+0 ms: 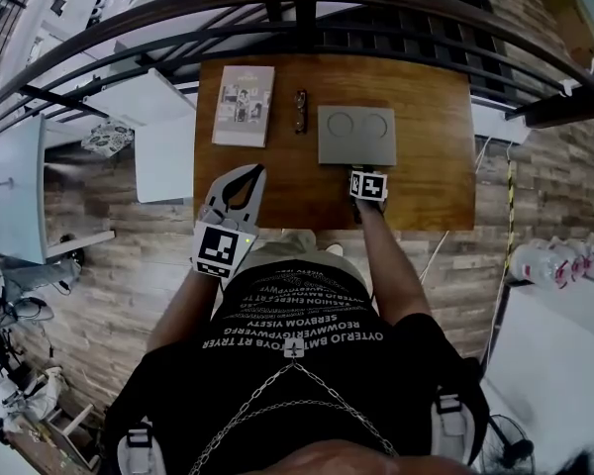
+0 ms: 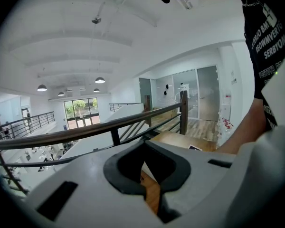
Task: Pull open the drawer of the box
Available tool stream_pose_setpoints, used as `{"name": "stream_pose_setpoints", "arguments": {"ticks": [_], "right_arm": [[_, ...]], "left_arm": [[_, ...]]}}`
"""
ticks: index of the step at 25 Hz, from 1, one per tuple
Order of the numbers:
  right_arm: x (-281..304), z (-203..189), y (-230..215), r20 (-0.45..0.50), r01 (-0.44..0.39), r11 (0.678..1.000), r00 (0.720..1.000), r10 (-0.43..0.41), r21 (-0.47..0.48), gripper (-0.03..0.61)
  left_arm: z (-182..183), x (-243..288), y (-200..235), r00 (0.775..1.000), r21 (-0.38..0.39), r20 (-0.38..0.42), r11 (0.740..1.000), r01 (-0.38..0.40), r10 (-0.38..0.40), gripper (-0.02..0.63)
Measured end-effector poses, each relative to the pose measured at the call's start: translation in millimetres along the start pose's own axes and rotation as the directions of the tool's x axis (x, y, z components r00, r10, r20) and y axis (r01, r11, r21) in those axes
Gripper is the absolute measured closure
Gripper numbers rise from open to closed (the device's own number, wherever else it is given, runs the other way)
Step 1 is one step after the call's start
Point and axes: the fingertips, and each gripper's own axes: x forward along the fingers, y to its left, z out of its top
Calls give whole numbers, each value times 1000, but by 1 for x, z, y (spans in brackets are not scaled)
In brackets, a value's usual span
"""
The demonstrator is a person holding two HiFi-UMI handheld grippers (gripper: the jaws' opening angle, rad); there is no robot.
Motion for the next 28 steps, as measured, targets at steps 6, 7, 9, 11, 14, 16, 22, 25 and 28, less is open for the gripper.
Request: {"name": "stream_pose_setpoints", "arguments": {"ticks": [6,7,9,11,14,16,22,25,28], "right_arm": [[0,-9,6,-13,-5,1000,1000,5,1,417],[-1,-11,6,-14,-5,1000,1000,5,0,418],[-2,-16,6,-15,-5,1000,1000,5,0,419],[-3,-22,7,-21,-8,1000,1000,8,4,419],[-8,-27,10,-31,-14,1000,999,14,1,419],[-12,-32,11,-36,-18,1000,999,18,-6,419],[-21,-46,13,-57,-32,999,998,32,-12,418],[-27,-52,16,-64,-38,999,997,38,-8,418],[-28,-60,15,-68,-41,999,997,41,-2,417]], "left_arm": [[-5,-18,3,1000,-11,-2,1000,-27,27,614],[-5,-21,3,1000,-11,-1,999,-32,32,614],[-5,-26,2,999,-13,4,999,-38,38,615],[-5,-29,1,999,-14,11,999,-42,42,615],[-1,-33,-1,999,-13,21,999,-45,45,614],[1,-36,-4,999,-12,28,999,-46,46,614],[9,-42,-14,998,-11,49,999,-42,43,614],[12,-45,-19,998,-7,57,999,-40,40,614],[12,-48,-24,997,-5,59,999,-40,41,615]]}}
